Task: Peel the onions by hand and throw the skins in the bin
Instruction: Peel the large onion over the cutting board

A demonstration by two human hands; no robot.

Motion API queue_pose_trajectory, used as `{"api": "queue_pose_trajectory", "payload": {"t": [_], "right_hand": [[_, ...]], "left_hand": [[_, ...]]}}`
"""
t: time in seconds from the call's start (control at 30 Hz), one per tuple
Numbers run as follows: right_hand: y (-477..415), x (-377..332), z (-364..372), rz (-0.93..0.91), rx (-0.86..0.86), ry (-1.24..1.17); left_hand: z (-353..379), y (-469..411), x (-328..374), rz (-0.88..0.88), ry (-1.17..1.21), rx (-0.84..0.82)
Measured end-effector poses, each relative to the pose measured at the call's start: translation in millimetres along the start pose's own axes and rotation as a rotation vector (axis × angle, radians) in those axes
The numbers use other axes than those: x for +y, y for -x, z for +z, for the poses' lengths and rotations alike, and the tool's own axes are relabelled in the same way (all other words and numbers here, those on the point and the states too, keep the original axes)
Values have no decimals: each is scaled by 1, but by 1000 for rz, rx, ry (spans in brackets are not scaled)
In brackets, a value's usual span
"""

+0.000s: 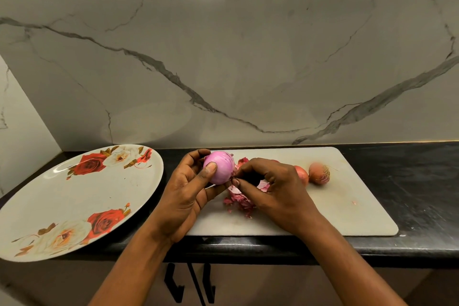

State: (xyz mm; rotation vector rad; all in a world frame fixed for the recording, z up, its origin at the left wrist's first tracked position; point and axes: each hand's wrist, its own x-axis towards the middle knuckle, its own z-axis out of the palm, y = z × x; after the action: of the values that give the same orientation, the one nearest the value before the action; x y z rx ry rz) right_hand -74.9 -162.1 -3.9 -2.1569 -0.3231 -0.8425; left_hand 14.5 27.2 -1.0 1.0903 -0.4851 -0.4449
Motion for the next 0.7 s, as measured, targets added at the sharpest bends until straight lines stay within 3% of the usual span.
{"api": "queue_pose_trajectory", "payload": {"t": [0.23, 0.5, 0.7], "right_hand": [[-1, -1, 1, 58, 27, -32], [1, 0, 1, -31, -32, 21], [3, -4, 0, 8, 6, 99]], "left_hand": [[3, 2, 3, -11, 9, 10], [6, 1, 2, 0, -38, 11], [5, 1, 5, 9, 165, 52]]}}
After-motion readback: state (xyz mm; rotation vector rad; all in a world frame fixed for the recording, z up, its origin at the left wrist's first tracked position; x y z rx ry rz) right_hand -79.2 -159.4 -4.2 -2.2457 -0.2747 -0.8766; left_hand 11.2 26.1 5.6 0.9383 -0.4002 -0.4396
